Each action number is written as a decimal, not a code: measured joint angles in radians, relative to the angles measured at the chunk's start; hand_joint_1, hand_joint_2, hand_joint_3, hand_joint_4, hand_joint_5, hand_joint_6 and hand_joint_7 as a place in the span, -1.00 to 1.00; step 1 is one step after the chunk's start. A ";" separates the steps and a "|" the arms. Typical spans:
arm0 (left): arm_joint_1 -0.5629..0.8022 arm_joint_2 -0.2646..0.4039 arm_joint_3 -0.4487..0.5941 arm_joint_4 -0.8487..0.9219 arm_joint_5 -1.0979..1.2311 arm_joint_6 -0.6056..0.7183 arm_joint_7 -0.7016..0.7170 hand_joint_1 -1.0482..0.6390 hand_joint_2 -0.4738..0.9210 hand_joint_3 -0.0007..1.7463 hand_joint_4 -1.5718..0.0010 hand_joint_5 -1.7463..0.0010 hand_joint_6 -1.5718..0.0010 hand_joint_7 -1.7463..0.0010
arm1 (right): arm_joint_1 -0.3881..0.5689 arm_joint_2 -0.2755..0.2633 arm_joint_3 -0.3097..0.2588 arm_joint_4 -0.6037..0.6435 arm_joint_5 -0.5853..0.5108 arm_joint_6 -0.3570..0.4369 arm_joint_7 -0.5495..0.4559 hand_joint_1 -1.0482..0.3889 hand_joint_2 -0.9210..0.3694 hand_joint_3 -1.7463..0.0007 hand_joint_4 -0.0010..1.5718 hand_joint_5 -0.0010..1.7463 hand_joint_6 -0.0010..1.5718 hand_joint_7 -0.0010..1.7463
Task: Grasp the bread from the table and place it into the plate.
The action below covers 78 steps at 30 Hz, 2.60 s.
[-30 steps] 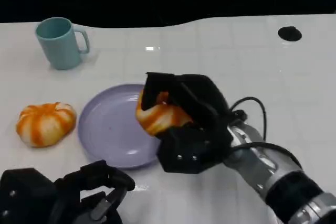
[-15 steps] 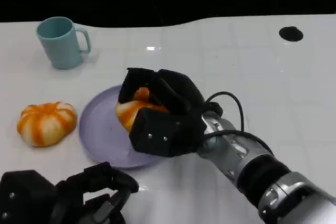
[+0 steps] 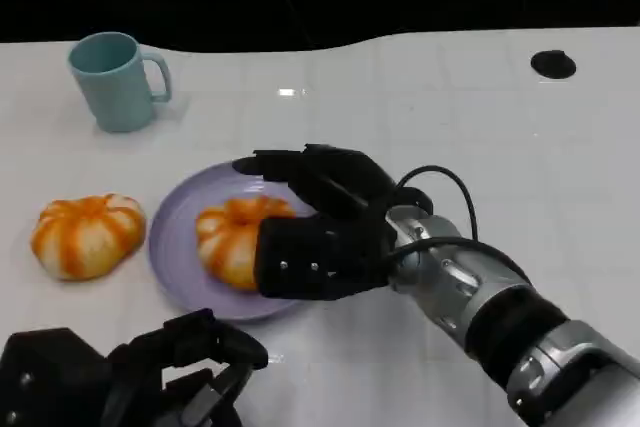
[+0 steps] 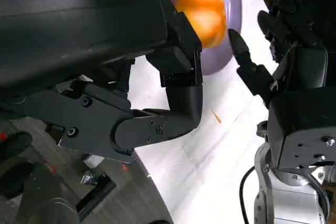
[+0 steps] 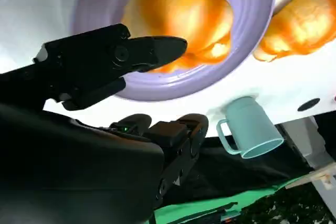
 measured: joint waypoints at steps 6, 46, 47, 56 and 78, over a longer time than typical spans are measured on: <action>-0.001 -0.001 0.000 0.000 -0.012 0.008 0.000 -0.25 1.00 -0.42 0.16 -1.00 0.21 -0.46 | 0.006 -0.019 0.003 -0.045 0.002 0.009 0.041 -0.38 -1.00 0.71 -0.88 -0.65 -0.59 -0.99; 0.009 0.000 0.001 -0.004 -0.013 0.000 -0.001 -0.23 1.00 -0.41 0.18 -1.00 0.22 -0.45 | 0.718 -0.255 -0.188 -0.904 0.244 -0.267 0.085 0.08 -0.32 -0.31 -0.16 0.99 -0.15 0.50; 0.009 0.000 0.001 -0.004 -0.013 0.000 -0.001 -0.23 1.00 -0.41 0.19 -1.00 0.23 -0.45 | 0.732 -0.267 -0.198 -0.919 0.252 -0.270 0.095 0.08 -0.31 -0.33 -0.12 0.98 -0.14 0.51; 0.000 0.001 0.002 -0.002 -0.020 0.010 -0.001 -0.23 1.00 -0.41 0.17 -1.00 0.22 -0.47 | 0.853 -0.381 -0.285 -1.018 0.299 -0.301 0.166 0.11 -0.07 -0.58 -0.02 0.89 0.02 0.57; -0.013 0.000 0.013 -0.001 -0.045 0.037 0.000 -0.23 1.00 -0.42 0.18 -1.00 0.24 -0.51 | 1.117 -0.431 -0.436 -1.278 0.308 -0.162 0.220 0.25 -0.14 -0.47 0.15 1.00 0.01 0.60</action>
